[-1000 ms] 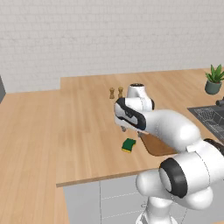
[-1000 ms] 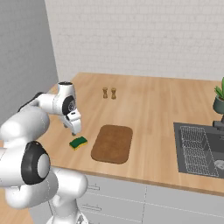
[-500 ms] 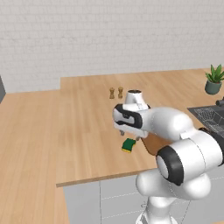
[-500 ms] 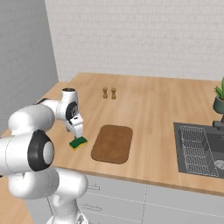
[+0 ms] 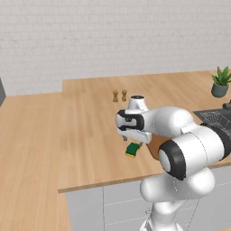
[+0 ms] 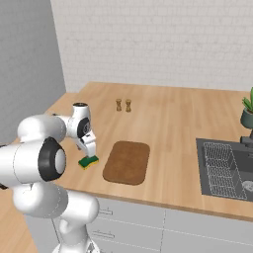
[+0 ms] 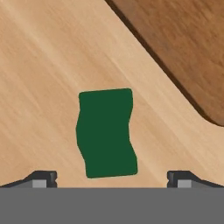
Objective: Pick up the sponge from the counter and clean the cutting board by briefly scrubbing or pressing down on the cutting board. Once finished, release the sponge.
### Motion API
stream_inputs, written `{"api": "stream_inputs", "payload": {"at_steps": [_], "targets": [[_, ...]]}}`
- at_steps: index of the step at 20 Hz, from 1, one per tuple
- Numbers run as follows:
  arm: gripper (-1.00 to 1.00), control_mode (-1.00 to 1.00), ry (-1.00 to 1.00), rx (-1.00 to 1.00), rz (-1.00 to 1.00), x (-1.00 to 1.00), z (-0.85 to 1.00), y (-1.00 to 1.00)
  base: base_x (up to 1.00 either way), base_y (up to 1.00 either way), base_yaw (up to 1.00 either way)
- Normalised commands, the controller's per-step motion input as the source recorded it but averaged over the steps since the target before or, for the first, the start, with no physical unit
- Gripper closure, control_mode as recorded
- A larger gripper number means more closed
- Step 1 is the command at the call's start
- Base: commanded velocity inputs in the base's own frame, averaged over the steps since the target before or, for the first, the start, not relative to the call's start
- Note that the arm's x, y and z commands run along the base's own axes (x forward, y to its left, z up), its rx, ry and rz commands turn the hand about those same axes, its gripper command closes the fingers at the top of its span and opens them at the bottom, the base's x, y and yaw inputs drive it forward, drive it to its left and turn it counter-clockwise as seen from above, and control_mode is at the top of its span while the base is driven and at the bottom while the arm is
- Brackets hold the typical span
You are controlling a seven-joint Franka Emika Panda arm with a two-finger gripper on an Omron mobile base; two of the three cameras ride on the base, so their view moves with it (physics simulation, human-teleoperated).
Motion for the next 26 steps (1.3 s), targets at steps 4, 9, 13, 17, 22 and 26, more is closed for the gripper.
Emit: {"api": "stream_inputs", "payload": {"at_steps": [4, 9, 13, 17, 22, 26], "targets": [[-1.00, -1.00, 0.01, 0.00, 0.00, 0.00, -0.17, -0.13, 0.00, 0.00, 0.00], [-1.00, -1.00, 0.00, 0.00, 0.00, 0.00, -0.16, -0.11, 0.00, 0.00, 0.00], [-1.00, -1.00, 0.00, 0.00, 0.00, 0.00, -0.24, 0.00, 0.00, 0.00, 0.00], [-1.00, -1.00, 0.00, 0.00, 0.00, 0.00, -0.38, 0.00, 0.00, 0.00, 0.00], [-1.00, -1.00, -0.01, 0.00, 0.00, 0.01, -0.18, 0.04, 0.00, 0.00, 0.00], [-1.00, -1.00, -0.02, 0.00, 0.00, 0.01, -0.02, 0.08, 0.00, 0.00, 0.00]]}}
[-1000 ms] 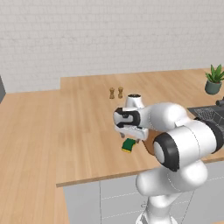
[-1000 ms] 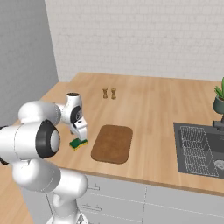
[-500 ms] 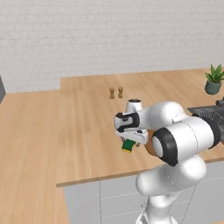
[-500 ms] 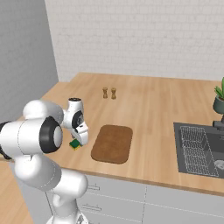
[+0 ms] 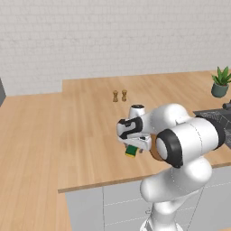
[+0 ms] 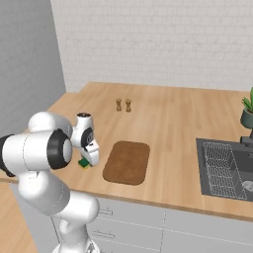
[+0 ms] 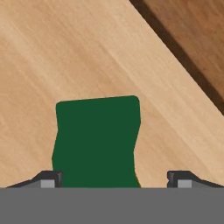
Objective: Pick up the sponge from the counter and clean the cutting board by briefly scrubbing or pressing down on the cutting board. Once finished, release the sponge.
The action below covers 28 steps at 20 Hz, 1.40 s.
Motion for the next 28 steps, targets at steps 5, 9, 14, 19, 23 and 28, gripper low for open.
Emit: {"api": "stream_inputs", "payload": {"at_steps": [5, 9, 14, 19, 23, 28], "targets": [[-1.00, -1.00, -0.01, 0.00, 0.00, 0.00, -0.03, 0.06, 0.00, 0.00, 0.00], [-1.00, -1.00, -0.06, 0.00, 0.00, 0.00, -0.02, 0.04, 0.00, 0.00, 0.00], [-1.00, -1.00, -0.02, 0.00, 0.00, 0.00, -0.03, 0.08, 0.00, 0.00, 0.00], [1.00, -1.00, 0.00, 0.00, 0.00, 0.00, -0.30, 0.08, 0.00, 0.00, 0.00], [1.00, -1.00, 0.00, 0.00, -0.01, -0.14, 0.04, -0.01, 0.00, 0.00, 0.00], [1.00, -1.00, 0.00, 0.01, -0.06, -0.27, 0.32, -0.06, 0.00, 0.00, 0.00]]}}
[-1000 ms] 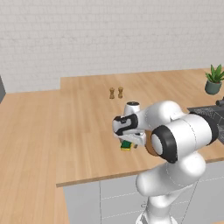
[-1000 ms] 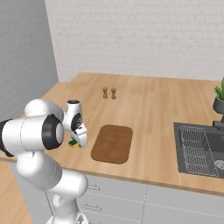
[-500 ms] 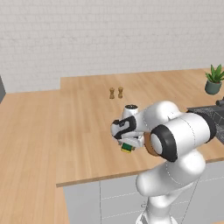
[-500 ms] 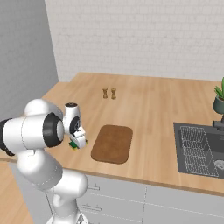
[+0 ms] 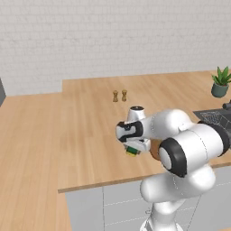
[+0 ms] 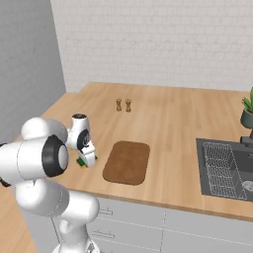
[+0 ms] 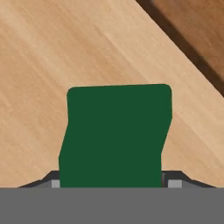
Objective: Pick up the sponge from the counter and clean the cutting board by briefly scrubbing or pressing down on the cutting board. Once finished, release the sponge.
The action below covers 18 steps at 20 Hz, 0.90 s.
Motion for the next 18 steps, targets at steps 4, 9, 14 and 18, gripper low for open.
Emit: {"api": "stream_inputs", "payload": {"at_steps": [4, 9, 14, 18], "targets": [[1.00, -1.00, 0.01, 0.00, -0.19, -0.19, 0.45, -0.16, 0.00, 0.00, 0.00], [1.00, -1.00, 0.03, 0.06, -0.15, -0.05, 0.45, -0.52, 0.00, 0.00, 0.00], [1.00, -1.00, 0.05, 0.16, -0.11, -0.15, 0.25, -0.73, 0.00, 0.00, 0.00], [1.00, -1.00, 0.05, 0.15, -0.16, -0.24, 0.00, -0.81, 0.00, 0.00, 0.00]]}}
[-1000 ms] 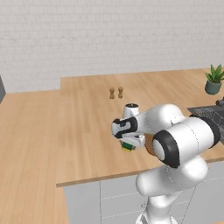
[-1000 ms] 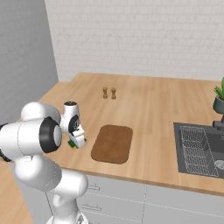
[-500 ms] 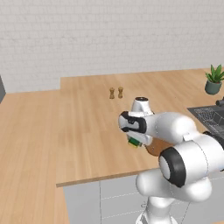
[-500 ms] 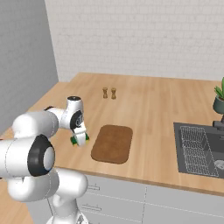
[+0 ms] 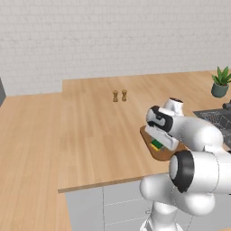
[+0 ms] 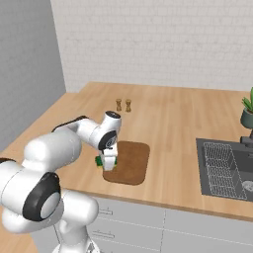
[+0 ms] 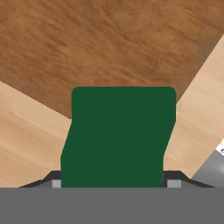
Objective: Pick up the sponge from the counter and clean the cutting board by briefly scrubbing or pressing down on the cutting board. Once finished, release the sponge.
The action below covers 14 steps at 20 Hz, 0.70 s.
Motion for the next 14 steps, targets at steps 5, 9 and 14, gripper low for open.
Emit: {"api": "stream_inputs", "payload": {"at_steps": [5, 9, 14], "targets": [[1.00, -1.00, 0.08, 0.10, -0.23, -0.24, 0.00, -0.61, 0.00, 0.00, 0.00], [1.00, -1.00, 0.02, 0.10, -0.22, -0.13, 0.00, -0.55, 0.00, 0.00, 0.00], [1.00, -1.00, 0.00, 0.13, -0.20, -0.06, 0.00, -0.61, 0.00, 0.00, 0.00]]}}
